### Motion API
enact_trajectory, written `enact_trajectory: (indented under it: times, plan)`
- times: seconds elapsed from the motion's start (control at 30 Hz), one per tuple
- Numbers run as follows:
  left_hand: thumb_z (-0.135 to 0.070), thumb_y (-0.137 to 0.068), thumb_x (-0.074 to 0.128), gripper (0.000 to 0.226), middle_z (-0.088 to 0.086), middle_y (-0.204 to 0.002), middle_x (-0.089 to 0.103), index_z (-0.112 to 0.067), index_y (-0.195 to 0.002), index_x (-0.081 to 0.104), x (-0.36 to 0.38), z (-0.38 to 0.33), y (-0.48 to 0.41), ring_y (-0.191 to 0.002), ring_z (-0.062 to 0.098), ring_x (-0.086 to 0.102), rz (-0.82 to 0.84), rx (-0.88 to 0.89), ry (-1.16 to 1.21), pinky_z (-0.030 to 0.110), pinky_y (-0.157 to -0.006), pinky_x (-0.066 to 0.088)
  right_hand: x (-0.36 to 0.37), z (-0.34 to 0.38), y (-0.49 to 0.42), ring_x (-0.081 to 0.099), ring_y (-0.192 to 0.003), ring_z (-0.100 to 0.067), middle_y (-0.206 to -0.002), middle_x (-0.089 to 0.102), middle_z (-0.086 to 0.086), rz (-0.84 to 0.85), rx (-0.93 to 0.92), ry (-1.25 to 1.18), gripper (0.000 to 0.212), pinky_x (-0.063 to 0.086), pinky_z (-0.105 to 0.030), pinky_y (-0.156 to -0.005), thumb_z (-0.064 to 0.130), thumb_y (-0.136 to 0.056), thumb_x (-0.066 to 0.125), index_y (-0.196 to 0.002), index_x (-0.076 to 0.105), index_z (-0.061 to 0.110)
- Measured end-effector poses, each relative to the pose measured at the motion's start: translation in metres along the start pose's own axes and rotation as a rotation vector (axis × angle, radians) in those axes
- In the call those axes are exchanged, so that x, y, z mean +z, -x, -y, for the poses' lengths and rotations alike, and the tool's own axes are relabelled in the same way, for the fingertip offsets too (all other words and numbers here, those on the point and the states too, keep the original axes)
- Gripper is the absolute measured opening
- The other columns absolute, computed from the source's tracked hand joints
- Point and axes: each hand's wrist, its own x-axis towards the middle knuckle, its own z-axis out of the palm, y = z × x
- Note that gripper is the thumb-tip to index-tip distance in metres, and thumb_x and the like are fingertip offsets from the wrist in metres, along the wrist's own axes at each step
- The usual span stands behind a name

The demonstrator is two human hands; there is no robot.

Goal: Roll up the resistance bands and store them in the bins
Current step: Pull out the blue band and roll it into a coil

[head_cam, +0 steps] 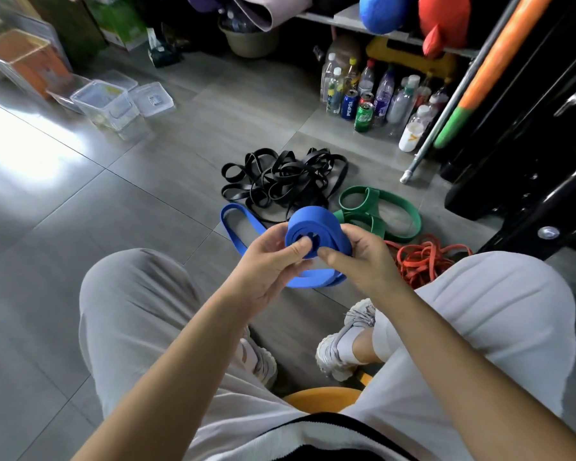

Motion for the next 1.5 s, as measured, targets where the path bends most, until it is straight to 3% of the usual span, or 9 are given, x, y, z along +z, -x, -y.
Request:
enact_trajectory:
  times: [0.13,0.23,0.4,0.57,0.73,0.93,1.07,1.23,1.5]
  plan:
    - [-0.018,-0.072,0.08,0.058,-0.004,-0.11,0.06,-0.018,-0.124,0.053,-0.007,-0.033,-0.01,-0.094,0.012,0.056,0.011,0.151,-1.113,0.023,-0.077,0.046,-0.014,0.0,-0.009,0.049,-0.059,-0.004,-0.063,0.058,0.014,0.089,0.042,0.258,0.018,0.041,-0.024,-0.058,0.018,-0.064,0.074,-0.08,0.068,0.023]
    - [-0.024,-0.074,0.076,0.041,0.0,-0.1,0.063,-0.015,-0.111,0.06,0.0,-0.052,-0.013,-0.089,0.018,0.054,0.2,0.168,-1.522,0.028,-0.077,0.043,-0.016,0.006,-0.015,0.05,-0.058,-0.004,-0.064,0.058,0.014,0.179,0.031,0.435,0.024,0.041,-0.027,-0.059,0.03,-0.056,0.068,-0.08,0.066,0.027]
    - [-0.011,-0.07,0.079,0.03,-0.006,-0.09,0.065,-0.021,-0.094,0.063,-0.005,-0.056,-0.012,-0.091,0.011,0.062,0.141,0.17,-1.176,0.024,-0.079,0.052,-0.027,0.014,-0.015,0.064,-0.079,-0.01,-0.09,0.068,0.007,0.29,0.012,0.276,0.043,0.051,-0.028,-0.073,0.032,-0.058,0.08,-0.097,0.062,0.027]
    - [0.006,-0.07,0.074,0.038,-0.004,-0.093,0.068,-0.019,-0.096,0.063,-0.001,-0.046,-0.008,-0.087,0.002,0.065,0.043,0.247,-0.799,0.015,-0.077,0.05,-0.024,-0.005,-0.009,0.064,-0.091,-0.018,-0.095,0.068,0.007,0.184,-0.054,0.381,0.047,0.051,-0.048,-0.085,0.047,-0.062,0.074,-0.103,0.063,0.027]
    - [-0.002,-0.066,0.07,0.039,0.0,-0.09,0.07,-0.01,-0.103,0.064,-0.013,-0.046,-0.008,-0.087,0.017,0.066,-0.023,0.25,-0.445,0.027,-0.078,0.052,-0.028,0.006,-0.01,0.062,-0.081,-0.008,-0.086,0.066,0.009,0.194,-0.055,0.162,0.041,0.049,-0.024,-0.081,0.013,-0.073,0.078,-0.109,0.062,0.027]
    - [-0.017,-0.057,0.072,0.044,-0.023,-0.085,0.067,-0.054,-0.08,0.065,-0.023,-0.055,-0.008,-0.088,0.003,0.061,-0.151,0.295,-0.833,0.027,-0.084,0.052,-0.042,0.015,-0.014,0.055,-0.087,-0.01,-0.091,0.051,0.002,0.001,-0.092,0.395,0.049,0.044,-0.024,-0.081,0.035,-0.063,0.084,-0.102,0.059,0.053]
    - [-0.016,-0.061,0.075,0.037,-0.013,-0.093,0.068,-0.04,-0.088,0.067,-0.017,-0.052,-0.006,-0.091,0.009,0.064,-0.13,0.256,-0.81,0.029,-0.082,0.052,-0.035,0.005,-0.012,0.058,-0.091,-0.016,-0.095,0.059,-0.007,0.1,-0.052,0.434,0.043,0.046,-0.036,-0.092,0.053,-0.062,0.073,-0.098,0.056,0.068]
    - [0.0,-0.07,0.075,0.037,-0.013,-0.087,0.065,-0.029,-0.09,0.064,0.0,-0.056,-0.006,-0.083,-0.003,0.06,-0.045,0.284,-0.954,0.005,-0.071,0.041,-0.018,0.004,-0.007,0.055,-0.115,0.0,-0.119,0.064,0.011,0.186,-0.057,0.269,0.06,0.045,-0.029,-0.098,0.029,-0.07,0.08,-0.124,0.055,0.037]
    - [-0.002,-0.066,0.08,0.04,-0.022,-0.08,0.068,-0.035,-0.084,0.065,-0.007,-0.062,-0.005,-0.08,-0.005,0.061,0.023,0.259,-0.937,0.006,-0.074,0.043,-0.015,0.008,-0.008,0.064,-0.092,-0.005,-0.098,0.07,0.011,0.111,-0.138,0.298,0.039,0.051,-0.037,-0.091,0.019,-0.073,0.078,-0.1,0.065,0.044]
